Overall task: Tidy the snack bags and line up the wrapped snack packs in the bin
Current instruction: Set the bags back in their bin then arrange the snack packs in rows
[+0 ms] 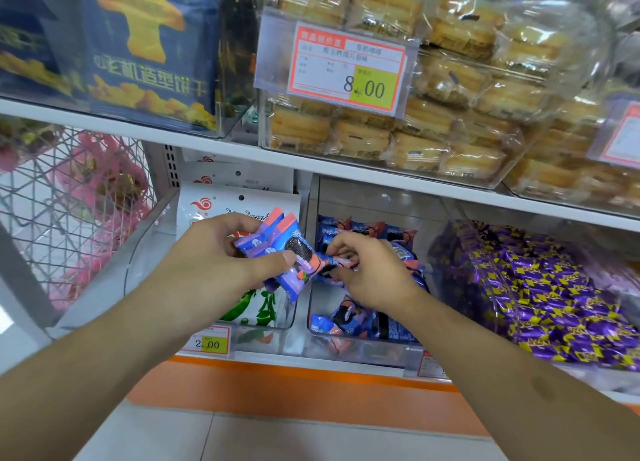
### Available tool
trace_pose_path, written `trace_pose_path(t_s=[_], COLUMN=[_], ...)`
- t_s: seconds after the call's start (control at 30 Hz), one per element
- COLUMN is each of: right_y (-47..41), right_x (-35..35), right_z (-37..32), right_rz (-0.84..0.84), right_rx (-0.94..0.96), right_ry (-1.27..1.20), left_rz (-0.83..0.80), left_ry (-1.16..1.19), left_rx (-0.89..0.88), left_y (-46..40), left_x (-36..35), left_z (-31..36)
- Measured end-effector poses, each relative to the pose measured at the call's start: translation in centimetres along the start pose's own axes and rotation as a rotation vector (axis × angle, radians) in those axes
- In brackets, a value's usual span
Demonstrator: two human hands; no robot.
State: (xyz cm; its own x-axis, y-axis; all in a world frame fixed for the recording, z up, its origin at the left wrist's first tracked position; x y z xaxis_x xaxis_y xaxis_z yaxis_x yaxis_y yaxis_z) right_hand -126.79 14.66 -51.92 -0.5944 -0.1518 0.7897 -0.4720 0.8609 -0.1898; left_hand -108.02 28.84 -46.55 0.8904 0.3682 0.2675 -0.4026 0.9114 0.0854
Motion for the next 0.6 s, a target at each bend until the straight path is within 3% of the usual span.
trace_pose_path(t_s=[0.17, 0.27, 0.37, 0.6], right_y=[-0.3, -0.1, -0.2, -0.6], right_x=[-0.1, -1.8, -1.6, -0.7], right_z=[0.4, 0.5, 0.3, 1.2], right_rz=[0.035, -0.045, 0.003, 0.016], right_rx=[0.022, 0.095, 0.175, 0.068], right_ry=[0.048, 0.193, 0.374, 0.506], left_rz=[0.003, 0.004, 0.005, 0.014], left_ry=[-0.015, -0.029, -0.037, -0.038], left_rx=[0.003, 0.007, 0.013, 0.02], left_y=[-0.1, 0.0, 0.0, 0.0], left_x=[0.1, 0.0, -0.1, 0.1], left_z=[-0.2, -0.2, -0.2, -0.3])
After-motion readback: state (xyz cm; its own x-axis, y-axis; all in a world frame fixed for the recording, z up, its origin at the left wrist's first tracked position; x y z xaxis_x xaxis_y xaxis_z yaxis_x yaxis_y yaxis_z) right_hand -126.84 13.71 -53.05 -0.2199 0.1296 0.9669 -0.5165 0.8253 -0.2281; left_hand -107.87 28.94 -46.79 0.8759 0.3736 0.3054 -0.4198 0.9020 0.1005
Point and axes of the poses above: each hand's wrist, its own y-axis away from the middle knuckle, its own x-axis out of the back of the hand, z = x × y, the point moved 8 cm from there along -y, towards the middle knuckle, and after that the axes turned 6 degrees about z, right-handed, at the moved point
